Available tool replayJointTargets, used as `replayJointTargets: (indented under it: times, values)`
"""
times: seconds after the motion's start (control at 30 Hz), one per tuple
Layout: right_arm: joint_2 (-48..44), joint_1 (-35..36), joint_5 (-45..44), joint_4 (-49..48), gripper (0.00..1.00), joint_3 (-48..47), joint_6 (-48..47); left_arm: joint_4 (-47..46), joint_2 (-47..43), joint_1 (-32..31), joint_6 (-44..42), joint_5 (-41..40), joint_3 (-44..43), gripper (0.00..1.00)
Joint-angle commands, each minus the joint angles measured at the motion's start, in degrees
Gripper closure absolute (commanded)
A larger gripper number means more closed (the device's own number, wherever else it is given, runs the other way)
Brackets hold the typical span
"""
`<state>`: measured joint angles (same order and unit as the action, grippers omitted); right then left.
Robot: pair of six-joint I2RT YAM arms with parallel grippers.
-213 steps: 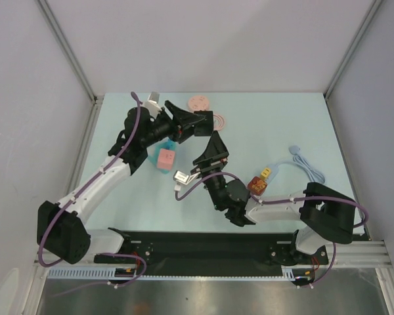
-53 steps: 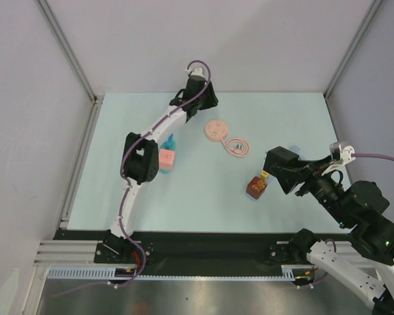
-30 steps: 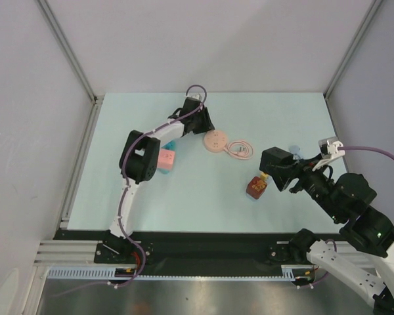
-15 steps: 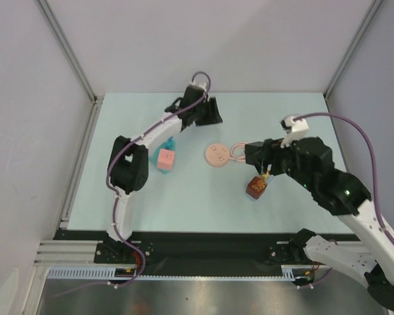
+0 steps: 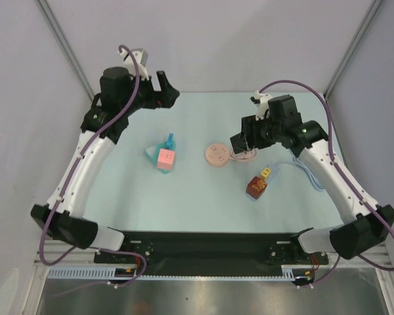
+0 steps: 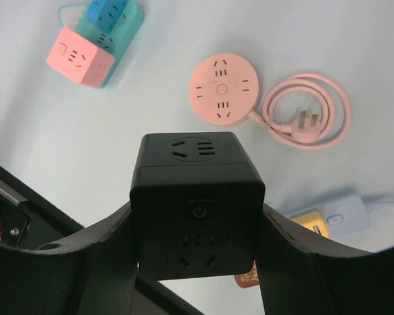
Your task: Insert the plug
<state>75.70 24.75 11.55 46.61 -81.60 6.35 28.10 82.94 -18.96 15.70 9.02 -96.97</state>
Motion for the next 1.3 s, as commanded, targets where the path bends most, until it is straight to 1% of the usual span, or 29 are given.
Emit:
replayJointTargets:
  times: [0.0, 0.03, 0.07, 0.1, 0.13, 0.2, 0.23, 0.27, 0.33, 0.4, 0.47, 0.5, 0.6, 0.63, 0.67, 0.77, 0.9, 1.27]
  values:
    - [4.88, -3.39, 8.48, -0.38, 1.0, -3.73, -4.06, 3.28, -5.4, -0.46, -2.88, 2.83, 8.26, 0.0]
    - [7.85, -3.74, 8.66, 0.4, 1.0, -4.26, -4.67, 2.5, -10.03, -0.46, -2.87, 4.76, 13.16, 0.0]
    - [9.27, -3.92, 8.58, 0.93, 1.0, -5.57, -6.16, 1.88, -11.99, -0.55, -3.13, 6.78, 15.73, 0.0]
    - [10.94, -3.84, 8.58, 1.63, 1.0, -6.72, -6.26, 1.18, -14.01, -0.64, -3.22, 6.72, 18.11, 0.0]
    - [13.92, -3.84, 8.75, 2.77, 1.0, -7.68, -7.48, 0.3, -17.77, -0.64, -3.75, 6.63, 23.09, 0.0]
    - [17.36, -3.66, 8.49, 4.18, 1.0, -11.55, -8.11, -1.1, -20.87, -0.55, -5.94, 5.14, 27.16, 0.0]
    - [18.77, -3.22, 7.88, 4.8, 1.0, -12.69, -8.11, -2.25, -22.1, -0.55, -7.08, 4.87, 30.58, 0.0]
    - [21.74, -2.0, 6.83, 4.98, 1.0, -14.01, -8.28, -3.48, -24.9, -0.55, -8.48, 4.35, 32.26, 0.0]
    - [24.74, -0.07, 3.92, 4.98, 1.0, -17.7, -9.95, -7.17, -27.11, -0.64, -7.89, 0.59, 36.65, 0.0]
    - [28.52, 2.39, 0.68, 4.28, 1.0, -20.6, -10.74, -11.29, -30.19, -0.55, -8.05, 0.39, 40.96, 0.0]
    - [31.77, 3.81, -1.26, 3.49, 1.0, -21.75, -11.09, -11.31, -31.08, -0.46, -8.76, -0.84, 41.25, 0.0]
    - [32.75, 4.86, -1.96, 2.7, 1.0, -22.45, -11.01, -9.83, -31.78, -0.46, -8.93, -0.93, 40.72, 0.0]
    - [35.65, 6.27, -5.83, 2.61, 1.0, -23.51, -10.57, -10.61, -33.27, -0.46, -8.5, -1.19, 42.12, 0.0]
    - [35.92, 6.53, -6.53, 2.09, 1.0, -23.08, -10.57, -10.43, -33.28, -0.55, -8.5, -1.28, 42.04, 0.0]
    - [35.75, 7.41, -10.11, -0.27, 1.0, -20.64, -10.57, -10.26, -32.58, -0.55, -7.8, 0.02, 41.51, 0.0]
    - [35.66, 7.5, -10.93, -0.73, 1.0, -19.83, -10.13, -10.08, -32.23, -0.46, -7.53, 1.27, 41.33, 0.0]
    - [35.92, 7.77, -10.94, -1.44, 1.0, -17.54, -10.48, -9.64, -33.01, -0.46, -7.62, 0.22, 41.33, 0.0]
    - [37.15, 8.29, -11.29, -0.82, 1.0, -16.84, -10.04, -9.64, -32.75, -0.55, -7.97, -0.05, 41.42, 0.0]
